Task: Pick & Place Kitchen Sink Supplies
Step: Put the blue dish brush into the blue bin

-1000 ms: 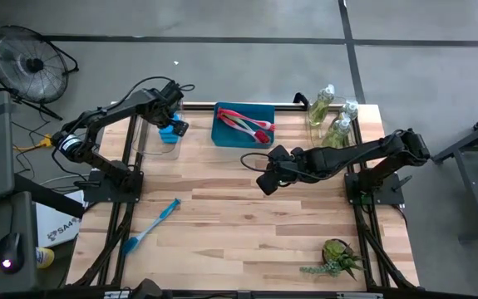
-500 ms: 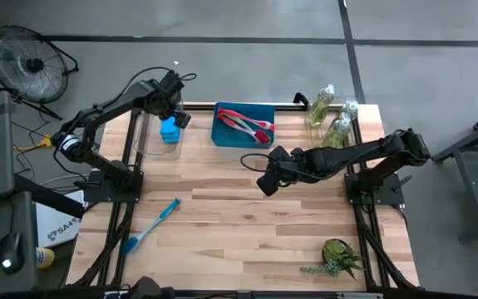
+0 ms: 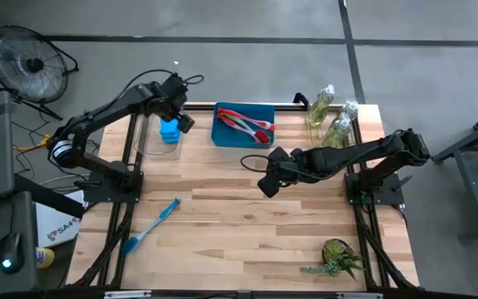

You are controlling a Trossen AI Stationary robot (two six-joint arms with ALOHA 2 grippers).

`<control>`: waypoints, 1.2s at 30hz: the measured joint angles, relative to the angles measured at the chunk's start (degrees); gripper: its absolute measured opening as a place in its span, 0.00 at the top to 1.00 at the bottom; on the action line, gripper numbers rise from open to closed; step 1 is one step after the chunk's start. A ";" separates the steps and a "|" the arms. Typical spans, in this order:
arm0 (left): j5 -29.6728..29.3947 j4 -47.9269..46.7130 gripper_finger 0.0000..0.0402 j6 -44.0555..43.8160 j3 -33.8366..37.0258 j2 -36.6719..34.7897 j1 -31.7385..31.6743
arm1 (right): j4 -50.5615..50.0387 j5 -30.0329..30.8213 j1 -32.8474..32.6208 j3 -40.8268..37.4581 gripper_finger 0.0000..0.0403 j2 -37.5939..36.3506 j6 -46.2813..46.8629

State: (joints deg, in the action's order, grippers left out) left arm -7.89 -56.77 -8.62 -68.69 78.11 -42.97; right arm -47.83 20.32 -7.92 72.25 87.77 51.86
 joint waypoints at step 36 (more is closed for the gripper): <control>-0.78 -2.63 0.20 -0.15 0.02 -12.25 30.83 | 0.03 -3.81 -4.59 0.00 0.52 0.00 -6.05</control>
State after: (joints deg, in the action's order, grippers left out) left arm -8.67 -59.41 -8.76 -68.66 65.85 -12.13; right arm -47.81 16.51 -12.51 72.25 87.77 45.81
